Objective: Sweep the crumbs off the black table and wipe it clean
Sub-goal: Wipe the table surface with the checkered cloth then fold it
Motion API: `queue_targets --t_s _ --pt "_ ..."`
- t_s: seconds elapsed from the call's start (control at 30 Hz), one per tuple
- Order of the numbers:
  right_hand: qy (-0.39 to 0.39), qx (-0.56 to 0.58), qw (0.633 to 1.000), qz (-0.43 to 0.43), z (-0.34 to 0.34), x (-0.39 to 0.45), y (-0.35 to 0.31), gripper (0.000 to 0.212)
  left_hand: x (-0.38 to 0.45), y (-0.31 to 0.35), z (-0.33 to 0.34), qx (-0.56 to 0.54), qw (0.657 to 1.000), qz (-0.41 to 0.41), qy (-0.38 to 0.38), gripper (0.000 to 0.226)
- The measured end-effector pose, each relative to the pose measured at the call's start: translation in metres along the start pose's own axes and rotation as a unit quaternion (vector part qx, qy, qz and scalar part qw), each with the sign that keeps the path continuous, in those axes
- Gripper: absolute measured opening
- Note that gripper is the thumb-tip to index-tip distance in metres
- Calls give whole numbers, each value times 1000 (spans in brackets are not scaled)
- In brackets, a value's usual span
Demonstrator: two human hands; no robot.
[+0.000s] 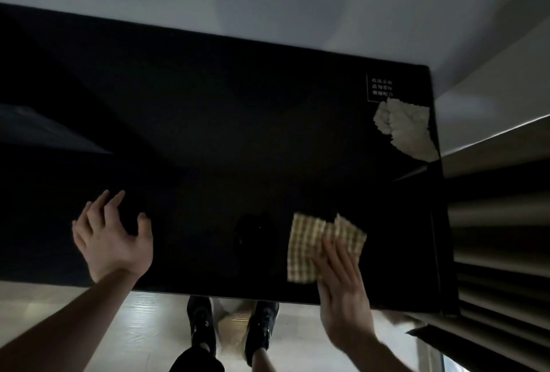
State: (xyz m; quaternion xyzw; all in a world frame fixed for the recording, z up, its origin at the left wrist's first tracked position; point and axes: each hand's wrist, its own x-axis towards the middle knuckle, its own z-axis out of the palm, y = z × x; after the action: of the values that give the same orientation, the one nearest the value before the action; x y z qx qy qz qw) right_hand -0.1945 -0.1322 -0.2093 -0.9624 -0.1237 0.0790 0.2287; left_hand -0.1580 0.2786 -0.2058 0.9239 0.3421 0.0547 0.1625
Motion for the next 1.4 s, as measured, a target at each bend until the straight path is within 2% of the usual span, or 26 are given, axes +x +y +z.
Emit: queue_targets --t_s 0.1,0.17,0.27,0.43,0.5,0.57,0.67,0.9,1.1,1.23,1.3,1.4 --pt "2 29 1000 -4 -9 -45 3 52 -1 1 -1 -4 1000 0 1 69" --pt "9 72 997 37 -24 -36 5 53 -1 1 -1 -5 1000 0 -1 70" --pt "62 137 982 113 -52 14 14 61 -1 1 -1 -8 1000 0 -2 70" --pt "178 155 964 119 -95 140 39 48 0 -1 2 -8 1000 5 5 70" --pt "188 119 970 99 -100 182 55 43 -1 -1 2 -7 1000 4 5 69" --pt "157 77 981 81 -92 207 76 42 -2 -2 3 -7 1000 9 11 69" --pt "82 2 995 65 -66 196 98 43 -1 -2 3 -8 1000 18 20 69" --pt "141 -5 980 139 -53 62 104 50 -2 0 0 -10 1000 18 13 69" --pt "141 8 970 196 -51 -39 73 48 -2 1 -1 -16 1000 14 5 67" --pt "104 95 967 214 -51 -26 29 63 -1 0 -1 -8 1000 4 -3 68" --pt "96 135 963 210 -52 13 17 61 0 0 -1 -7 1000 0 -6 69" --pt "144 188 955 178 -58 110 11 50 1 0 -1 1 1000 0 -16 70"
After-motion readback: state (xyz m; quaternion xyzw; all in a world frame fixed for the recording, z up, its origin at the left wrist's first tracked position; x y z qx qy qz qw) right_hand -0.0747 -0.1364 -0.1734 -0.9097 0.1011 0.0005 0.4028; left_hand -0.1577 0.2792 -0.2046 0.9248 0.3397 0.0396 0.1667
